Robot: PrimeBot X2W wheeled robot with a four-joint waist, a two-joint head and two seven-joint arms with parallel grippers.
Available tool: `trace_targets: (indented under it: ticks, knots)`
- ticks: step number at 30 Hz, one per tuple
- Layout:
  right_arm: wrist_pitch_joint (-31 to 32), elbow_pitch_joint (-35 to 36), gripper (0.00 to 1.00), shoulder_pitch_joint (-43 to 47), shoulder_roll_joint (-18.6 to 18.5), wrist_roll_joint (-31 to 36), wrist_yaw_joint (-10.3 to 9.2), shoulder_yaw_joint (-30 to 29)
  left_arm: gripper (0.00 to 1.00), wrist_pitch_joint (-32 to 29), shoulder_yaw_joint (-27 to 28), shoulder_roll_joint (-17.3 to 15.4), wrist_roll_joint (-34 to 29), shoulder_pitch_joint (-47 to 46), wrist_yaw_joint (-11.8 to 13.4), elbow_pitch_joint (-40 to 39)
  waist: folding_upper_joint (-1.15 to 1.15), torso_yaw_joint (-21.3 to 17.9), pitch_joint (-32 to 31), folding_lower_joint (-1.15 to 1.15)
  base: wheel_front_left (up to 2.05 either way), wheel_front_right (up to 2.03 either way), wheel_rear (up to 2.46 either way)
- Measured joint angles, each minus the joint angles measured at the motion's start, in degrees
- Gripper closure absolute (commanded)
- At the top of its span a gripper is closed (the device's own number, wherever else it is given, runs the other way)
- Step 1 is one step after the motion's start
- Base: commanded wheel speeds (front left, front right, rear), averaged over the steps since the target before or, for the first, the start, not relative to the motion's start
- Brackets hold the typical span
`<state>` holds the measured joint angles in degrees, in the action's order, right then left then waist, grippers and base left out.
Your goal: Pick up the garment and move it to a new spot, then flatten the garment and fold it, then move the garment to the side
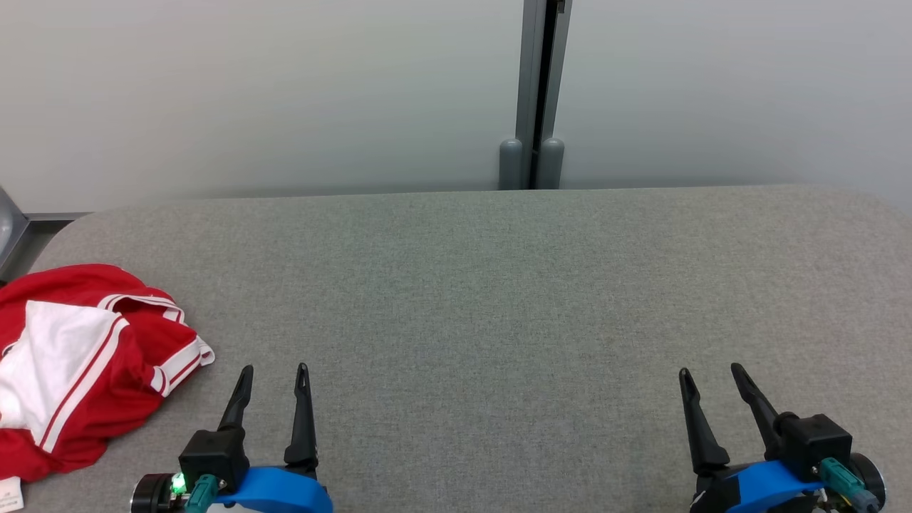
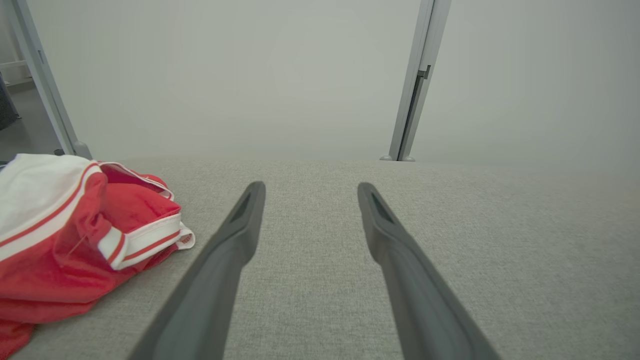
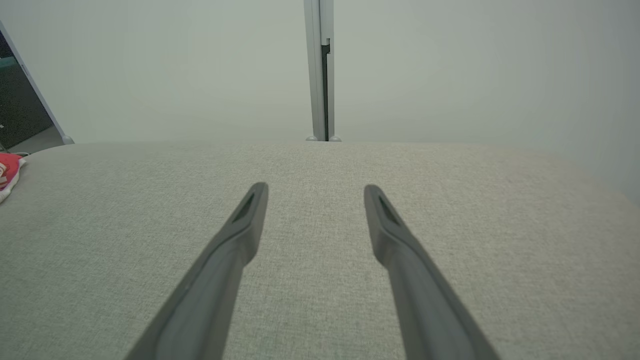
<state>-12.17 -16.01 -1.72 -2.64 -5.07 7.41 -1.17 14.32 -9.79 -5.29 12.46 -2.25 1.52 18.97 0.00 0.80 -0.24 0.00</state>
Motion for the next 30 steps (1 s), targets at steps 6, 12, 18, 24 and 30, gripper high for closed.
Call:
trace_targets:
  ticks: [6,12,18,24,30]
  knots:
    - [-0.1,0.0,0.00,0.1,0.0,1.2,0.01,0.0,0.00,0.1,-0.2,-0.1,-0.9,0.0,0.2,0.0,0.00,0.0,-0.1,0.00,0.00,0.00,0.00]
    - [-0.1,-0.1,0.00,0.2,0.0,1.2,0.01,-0.1,0.00,-0.1,-0.4,-0.3,-0.4,0.1,0.4,0.0,0.00,0.0,-0.3,0.00,0.00,0.00,0.00]
    - [-0.5,-0.2,0.00,0.6,-0.1,1.0,0.01,-0.8,0.00,-0.4,-1.0,-0.3,-0.1,0.1,0.4,0.0,0.00,0.6,-0.4,0.00,0.00,0.00,0.00]
    - [-0.5,0.0,0.00,1.0,-0.1,1.0,0.05,-1.1,0.00,-0.5,-1.3,-0.5,0.1,0.0,0.5,0.0,0.00,3.6,-0.5,0.00,0.00,0.00,0.00]
    - [-0.5,0.4,0.00,1.0,-0.1,1.1,0.07,-1.0,0.00,-0.6,-1.3,-1.0,0.3,0.0,1.0,-0.1,0.00,8.3,-0.3,0.00,0.00,0.00,0.00]
